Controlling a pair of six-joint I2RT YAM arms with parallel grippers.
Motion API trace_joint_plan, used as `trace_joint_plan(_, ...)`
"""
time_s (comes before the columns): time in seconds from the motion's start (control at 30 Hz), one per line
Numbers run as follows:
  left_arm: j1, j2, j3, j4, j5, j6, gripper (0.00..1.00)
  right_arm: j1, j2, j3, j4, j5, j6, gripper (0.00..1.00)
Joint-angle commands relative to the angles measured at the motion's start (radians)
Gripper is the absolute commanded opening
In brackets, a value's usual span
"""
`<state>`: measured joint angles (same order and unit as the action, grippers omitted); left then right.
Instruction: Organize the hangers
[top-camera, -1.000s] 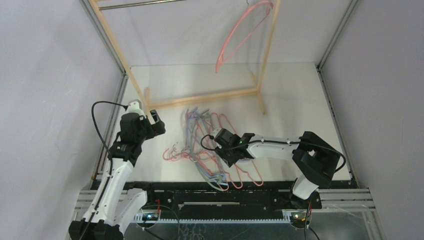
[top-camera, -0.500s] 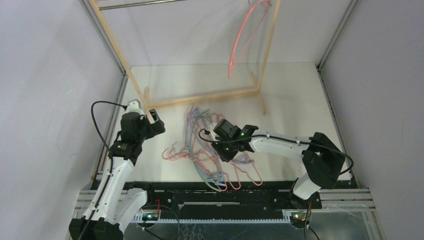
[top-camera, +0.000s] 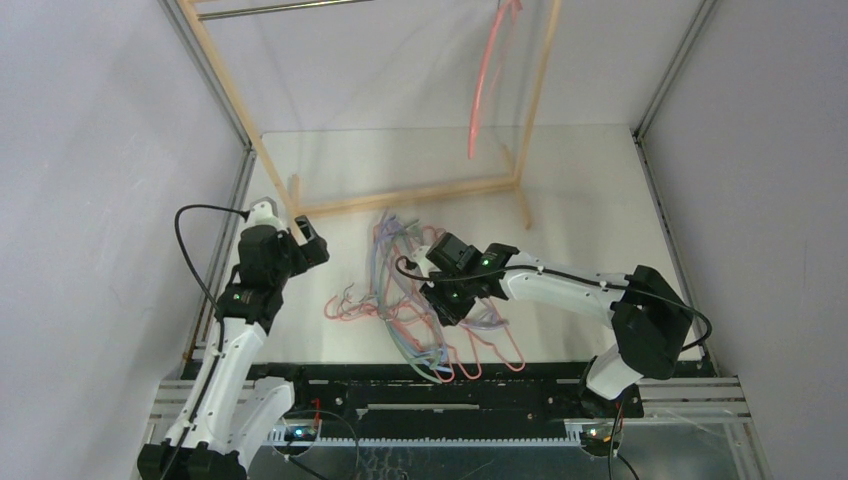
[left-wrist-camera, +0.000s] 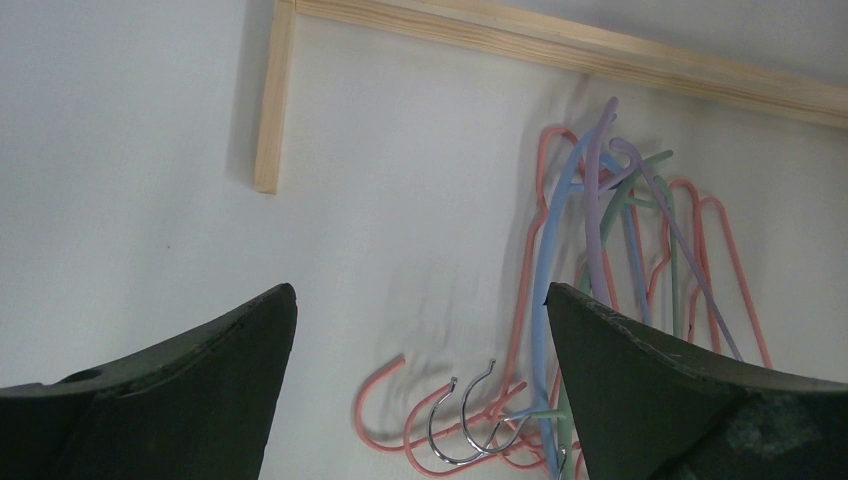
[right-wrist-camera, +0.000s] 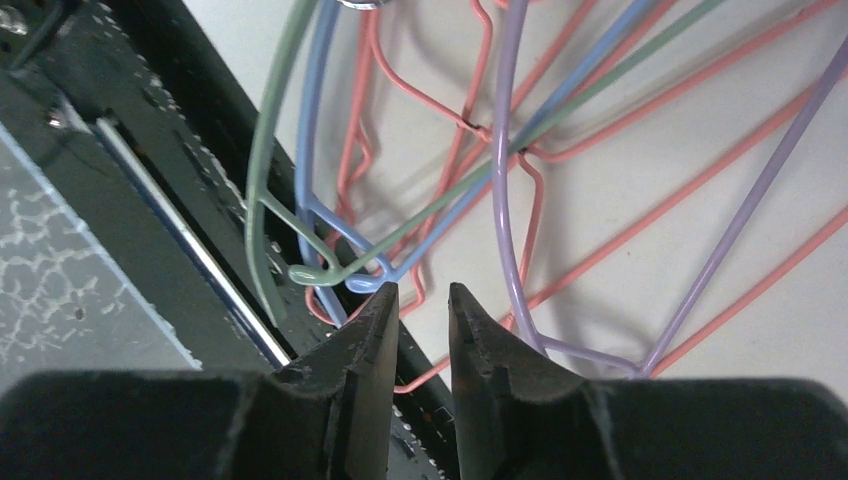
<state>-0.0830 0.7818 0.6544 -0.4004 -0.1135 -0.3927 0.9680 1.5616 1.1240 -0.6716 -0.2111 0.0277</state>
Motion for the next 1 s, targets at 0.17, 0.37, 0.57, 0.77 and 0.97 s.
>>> trace_joint_plan(0.17,-0.002,-0.033,0.031,0.033,-0.022,-0.011,1.0,-0.02,0.08,-0.04,0.101,0.085,0.004,0.4)
trace_joint_plan(0.37,-0.003,-0.027,0.042,0.025,-0.031,0.001,1.0,-0.027,0.13,-0.041,0.13,0.143,0.022,0.68)
trace_joint_plan(0.57,-0.002,-0.028,0.036,0.024,-0.033,0.0,1.0,-0.034,0.162,-0.051,0.151,0.104,0.028,0.59)
trace_joint_plan(0.77,-0.002,-0.03,0.031,0.018,-0.041,0.004,1.0,-0.032,0.189,-0.061,0.162,0.089,0.032,0.51)
trace_joint_plan(0.97,-0.002,-0.031,0.027,0.017,-0.047,0.003,1.0,-0.034,0.186,-0.06,0.162,0.072,0.029,0.28)
